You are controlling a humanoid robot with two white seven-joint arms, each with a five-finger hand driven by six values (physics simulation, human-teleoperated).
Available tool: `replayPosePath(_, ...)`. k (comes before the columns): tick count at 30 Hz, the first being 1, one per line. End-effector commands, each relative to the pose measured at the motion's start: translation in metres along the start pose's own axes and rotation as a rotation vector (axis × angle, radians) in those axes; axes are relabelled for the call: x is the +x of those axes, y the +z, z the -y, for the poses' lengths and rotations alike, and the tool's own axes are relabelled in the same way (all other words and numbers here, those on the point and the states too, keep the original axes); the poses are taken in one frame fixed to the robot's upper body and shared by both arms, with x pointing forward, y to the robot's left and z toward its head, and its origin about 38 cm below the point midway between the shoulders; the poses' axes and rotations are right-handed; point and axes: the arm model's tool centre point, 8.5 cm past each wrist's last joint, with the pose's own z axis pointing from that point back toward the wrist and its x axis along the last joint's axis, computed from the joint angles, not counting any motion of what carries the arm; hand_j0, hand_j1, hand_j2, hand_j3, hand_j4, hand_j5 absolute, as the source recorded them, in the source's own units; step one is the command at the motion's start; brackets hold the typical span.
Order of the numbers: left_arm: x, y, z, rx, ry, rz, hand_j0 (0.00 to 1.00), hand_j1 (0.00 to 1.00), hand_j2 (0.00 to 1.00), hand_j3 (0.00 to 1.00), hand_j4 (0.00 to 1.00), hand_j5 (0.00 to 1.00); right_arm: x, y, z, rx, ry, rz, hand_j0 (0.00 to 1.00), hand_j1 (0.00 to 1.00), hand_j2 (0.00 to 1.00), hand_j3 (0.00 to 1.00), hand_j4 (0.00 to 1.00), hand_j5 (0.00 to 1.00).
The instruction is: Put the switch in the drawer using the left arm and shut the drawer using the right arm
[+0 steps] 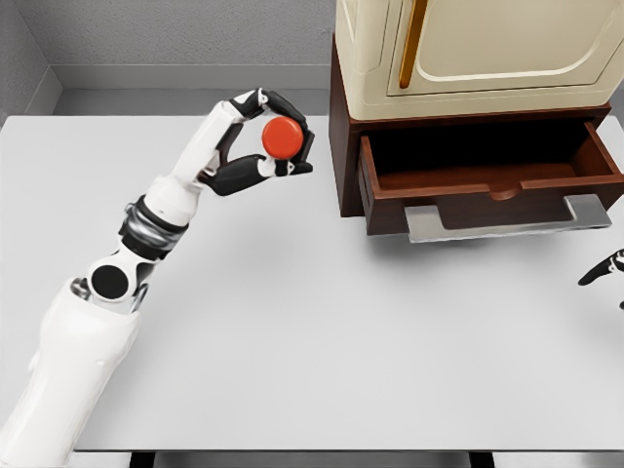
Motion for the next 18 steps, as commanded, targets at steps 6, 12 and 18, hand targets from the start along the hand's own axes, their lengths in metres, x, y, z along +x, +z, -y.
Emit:
replayPosePath(6, 0.003, -0.019, 0.023, -0.013, -0.020, 0.015, 0.38, 0.38, 0.38, 0.38, 0.38, 0.38, 0.000, 0.004, 0.009, -0.017, 0.013, -0.006, 0.66, 0.66, 0.66, 0.66, 0.66, 0.66)
replayPosePath(12, 0.007, -0.039, 0.037, -0.039, -0.023, 0.020, 0.38, 0.38, 0.38, 0.38, 0.38, 0.38, 0.000, 0.003, 0.009, -0.013, 0.013, -0.004, 0.66, 0.66, 0.66, 0.66, 0.66, 0.66)
replayPosePath(18, 0.009, -0.046, 0.044, -0.068, -0.049, 0.025, 0.38, 0.38, 0.38, 0.38, 0.38, 0.38, 0.001, 0.001, 0.007, -0.007, 0.011, 0.000, 0.66, 0.66, 0.66, 0.66, 0.66, 0.66)
